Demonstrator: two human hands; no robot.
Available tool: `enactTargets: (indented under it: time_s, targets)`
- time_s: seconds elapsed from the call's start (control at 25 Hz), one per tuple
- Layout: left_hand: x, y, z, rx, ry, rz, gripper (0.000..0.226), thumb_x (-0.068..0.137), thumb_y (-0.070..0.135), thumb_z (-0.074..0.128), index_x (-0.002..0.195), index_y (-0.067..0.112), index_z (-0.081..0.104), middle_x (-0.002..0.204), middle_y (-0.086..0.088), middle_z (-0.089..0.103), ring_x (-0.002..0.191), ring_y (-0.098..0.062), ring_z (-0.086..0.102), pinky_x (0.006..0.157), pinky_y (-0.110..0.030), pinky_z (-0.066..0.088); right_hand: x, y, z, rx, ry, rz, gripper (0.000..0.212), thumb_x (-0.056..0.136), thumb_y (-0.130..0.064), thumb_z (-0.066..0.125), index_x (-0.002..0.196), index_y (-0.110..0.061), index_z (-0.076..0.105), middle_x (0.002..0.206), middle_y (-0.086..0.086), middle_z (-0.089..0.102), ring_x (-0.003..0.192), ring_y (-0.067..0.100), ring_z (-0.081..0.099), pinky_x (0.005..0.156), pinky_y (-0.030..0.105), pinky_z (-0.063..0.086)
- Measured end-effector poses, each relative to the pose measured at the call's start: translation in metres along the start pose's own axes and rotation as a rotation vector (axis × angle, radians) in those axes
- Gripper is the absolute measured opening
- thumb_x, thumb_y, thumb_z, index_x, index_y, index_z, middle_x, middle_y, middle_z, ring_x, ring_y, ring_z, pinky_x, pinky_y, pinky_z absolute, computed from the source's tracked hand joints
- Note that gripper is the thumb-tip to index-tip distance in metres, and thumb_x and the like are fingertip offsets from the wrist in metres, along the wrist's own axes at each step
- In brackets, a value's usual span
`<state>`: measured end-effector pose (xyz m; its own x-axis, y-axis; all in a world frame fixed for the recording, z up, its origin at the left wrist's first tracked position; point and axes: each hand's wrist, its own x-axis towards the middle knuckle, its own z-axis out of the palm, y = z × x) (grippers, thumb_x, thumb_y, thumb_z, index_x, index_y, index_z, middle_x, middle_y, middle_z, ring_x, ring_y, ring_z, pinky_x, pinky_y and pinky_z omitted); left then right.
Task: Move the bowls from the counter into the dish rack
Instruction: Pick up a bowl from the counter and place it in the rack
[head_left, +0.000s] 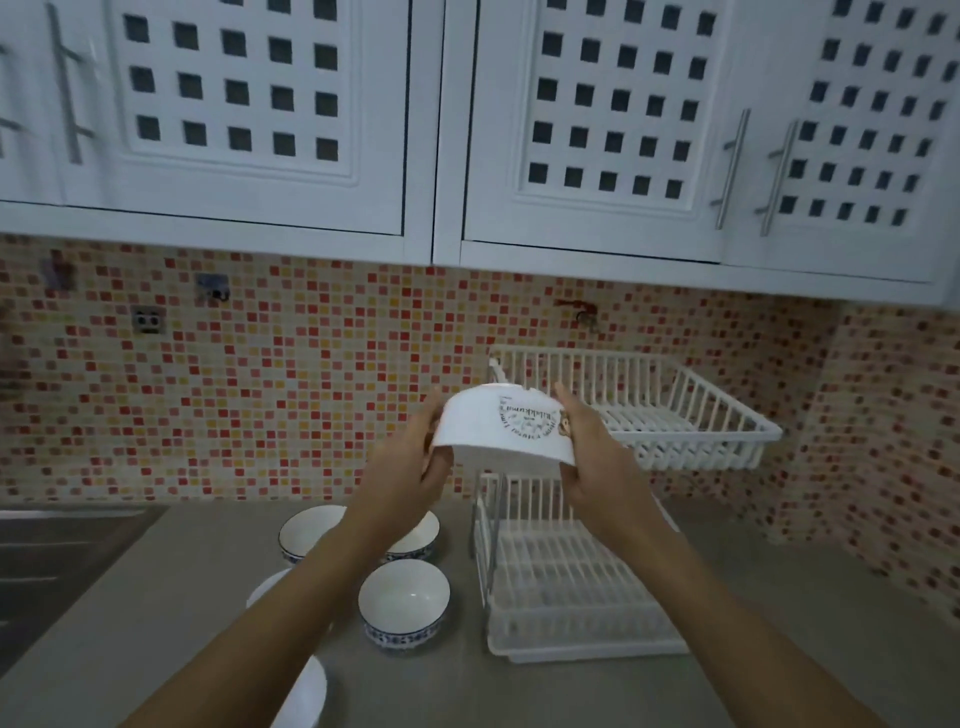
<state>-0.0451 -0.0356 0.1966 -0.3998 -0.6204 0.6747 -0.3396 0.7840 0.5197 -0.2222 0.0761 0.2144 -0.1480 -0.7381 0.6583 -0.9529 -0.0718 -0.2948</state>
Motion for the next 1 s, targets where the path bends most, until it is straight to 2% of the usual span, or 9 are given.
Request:
enactTargets:
  time_s: [0.16,0.24,0.32,0.4,0.52,0.68,0.84,0.92,1.0]
  targets:
    - [0.034,0.03,0.012,0.376,0.062,0.468,0.067,0.087,0.028,0.055,0.145,0.014,0.025,0.139,-0.018,0.051,0.094,-0.031,0.069,0.064,-0.035,0.059,0.024,0.028,-0.021,-0.433,0.153,-0.171,0.079,0.07,0.004,0.072,0.139,-0.002,0.035,0.125,0.021,0.059,0.072,0.031,0.067,0.046,0.034,0.052]
    - [0.056,0.042,0.026,0.483,0.078,0.515,0.065,0.088,0.025,0.047,0.145,0.018,0.017,0.143,-0.025,0.043,0.096,-0.037,0.067,0.065,-0.041,0.061,0.04,0.042,-0.028,-0.489,0.25,-0.239,0.072,0.072,-0.003,0.07,0.137,-0.002,0.04,0.123,0.019,0.061,0.075,0.031,0.069,0.044,0.032,0.052]
    - [0.079,0.051,0.043,0.43,0.08,0.472,0.064,0.09,0.015,0.045,0.146,0.016,0.015,0.147,-0.026,0.037,0.109,-0.042,0.06,0.079,-0.048,0.058,0.057,0.063,-0.04,-0.34,0.249,-0.253,0.066,0.081,-0.022,0.056,0.143,-0.009,0.034,0.137,0.014,0.052,0.098,0.029,0.066,0.063,0.033,0.055]
    - [0.101,0.056,0.054,0.306,0.113,0.285,0.056,0.095,0.014,0.037,0.148,0.015,0.019,0.151,-0.018,0.033,0.121,-0.037,0.052,0.095,-0.044,0.051,0.073,0.093,-0.055,-0.009,-0.008,-0.151,0.079,0.084,-0.054,0.048,0.149,-0.027,0.014,0.157,-0.002,0.023,0.136,0.018,0.037,0.103,0.037,0.04]
    - [0.123,0.054,0.075,0.314,0.154,0.325,0.057,0.092,0.011,0.044,0.146,0.005,0.024,0.144,-0.022,0.04,0.103,-0.038,0.06,0.082,-0.041,0.054,0.094,0.133,-0.07,0.301,-0.232,-0.039,0.102,0.062,-0.086,0.045,0.146,-0.045,0.004,0.158,-0.014,0.014,0.139,0.006,0.025,0.112,0.039,0.032]
    - [0.152,0.047,0.109,0.248,0.105,0.391,0.061,0.089,0.019,0.05,0.143,0.003,0.027,0.137,-0.01,0.044,0.084,-0.008,0.057,0.071,-0.016,0.054,0.125,0.175,-0.068,0.624,-0.373,0.014,0.095,0.07,-0.057,0.064,0.147,-0.04,0.013,0.153,-0.011,0.027,0.12,0.001,0.048,0.098,0.028,0.047]
    - [0.174,0.027,0.127,0.053,-0.269,0.243,0.092,0.068,0.046,0.051,0.148,0.024,0.01,0.156,-0.004,0.019,0.135,-0.02,0.033,0.107,-0.044,0.038,0.15,0.211,-0.046,0.574,-0.384,0.009,0.091,0.07,-0.041,0.073,0.145,-0.041,0.021,0.146,-0.008,0.034,0.124,0.011,0.046,0.095,0.023,0.049]
    - [0.185,0.022,0.133,-0.14,-0.387,0.052,0.091,0.064,0.045,0.054,0.145,0.031,0.016,0.146,-0.004,0.035,0.127,-0.025,0.046,0.1,-0.045,0.047,0.16,0.226,-0.025,0.517,-0.414,-0.025,0.092,0.067,-0.05,0.074,0.141,-0.045,0.022,0.15,-0.006,0.029,0.131,0.017,0.042,0.102,0.034,0.048]
    - [0.196,0.017,0.14,-0.062,-0.442,-0.016,0.084,0.069,0.045,0.062,0.142,0.032,0.024,0.133,0.0,0.045,0.113,-0.023,0.056,0.089,-0.039,0.055,0.169,0.242,-0.008,0.45,-0.44,-0.045,0.09,0.069,-0.049,0.076,0.14,-0.045,0.021,0.149,-0.007,0.027,0.132,0.017,0.04,0.103,0.04,0.048]
